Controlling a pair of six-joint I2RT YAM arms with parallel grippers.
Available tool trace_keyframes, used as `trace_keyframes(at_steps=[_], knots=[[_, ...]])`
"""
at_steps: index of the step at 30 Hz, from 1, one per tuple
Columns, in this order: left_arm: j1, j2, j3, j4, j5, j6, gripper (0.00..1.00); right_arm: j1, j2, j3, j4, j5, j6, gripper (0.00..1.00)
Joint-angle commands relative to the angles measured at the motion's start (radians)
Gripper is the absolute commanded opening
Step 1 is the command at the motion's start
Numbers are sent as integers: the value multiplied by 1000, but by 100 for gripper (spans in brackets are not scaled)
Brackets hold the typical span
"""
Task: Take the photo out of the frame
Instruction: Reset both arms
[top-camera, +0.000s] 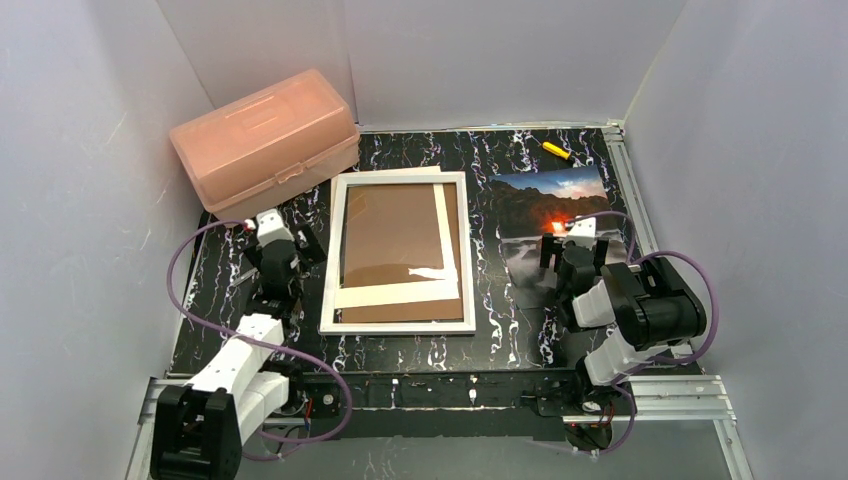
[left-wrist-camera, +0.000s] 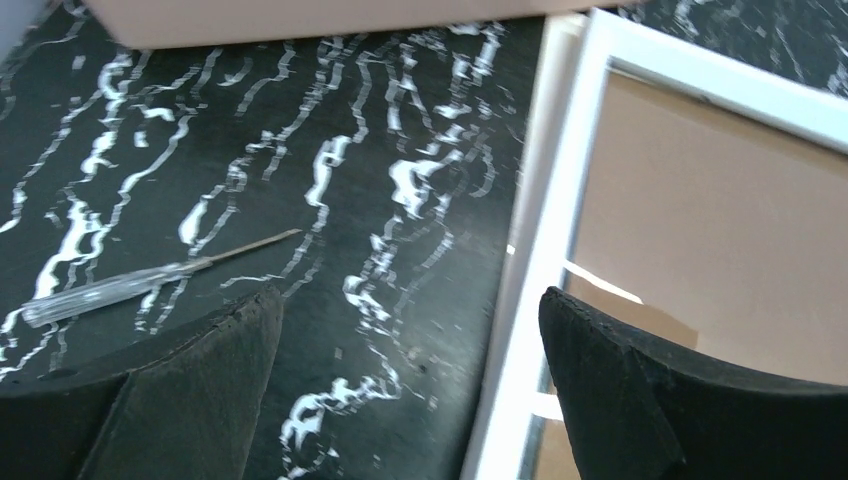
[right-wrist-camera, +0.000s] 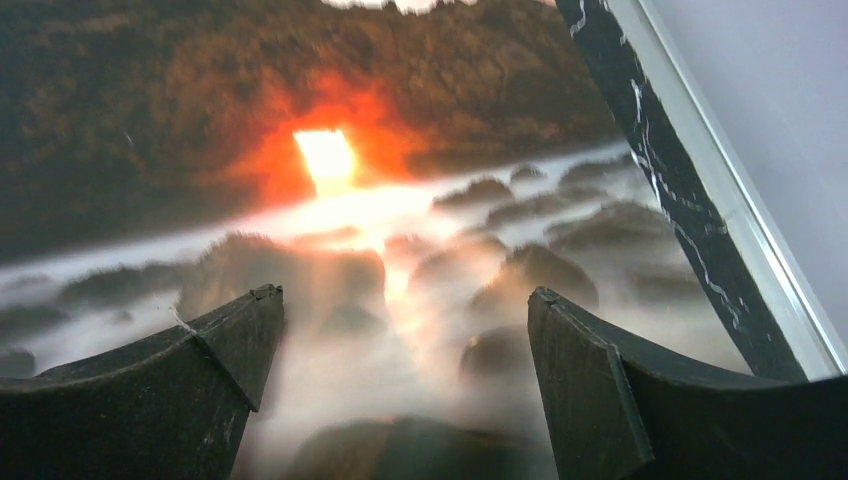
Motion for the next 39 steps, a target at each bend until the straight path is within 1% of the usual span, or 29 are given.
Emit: trace_keyframes(at_steps=[1,3,5,6,9,11,12,13,15,16,17,19,21,39], knots=[[107,35,-60,174,10,-11,98,-27,4,74,40,-23,11,99],[121,86,-60,221,9,21,98,-27,-9,70,19,-17,22,99],[125,137,-56,236,-6,60,98,-32,11,76,38,-36,19,99],[125,163,-71,272,-8,75,98,-33,3,71,40,-30,21,99],[126,266,-139,508,10,138,98,-36,2,82,10,-36,22,99],[127,322,-135,588,106,209,98,-36,3,79,17,-36,22,99],[127,367,-129,630,139,221,98,-35,3,79,17,-37,23,99],[133,430,-125,676,190,226,98,-36,3,79,16,-36,22,99],[131,581,-111,840,286,292,98,-36,3,80,15,-39,23,99],[123,567,-95,761,292,305,98,-37,3,81,14,-39,23,99],[124,530,-57,652,262,270,98,-38,3,81,13,-40,23,99],[134,561,-66,712,234,252,98,-39,3,81,14,-42,24,99],[135,549,-64,689,230,246,99,-39,3,81,13,-42,23,99],[135,552,-61,689,249,253,98,-39,3,81,13,-42,23,99]])
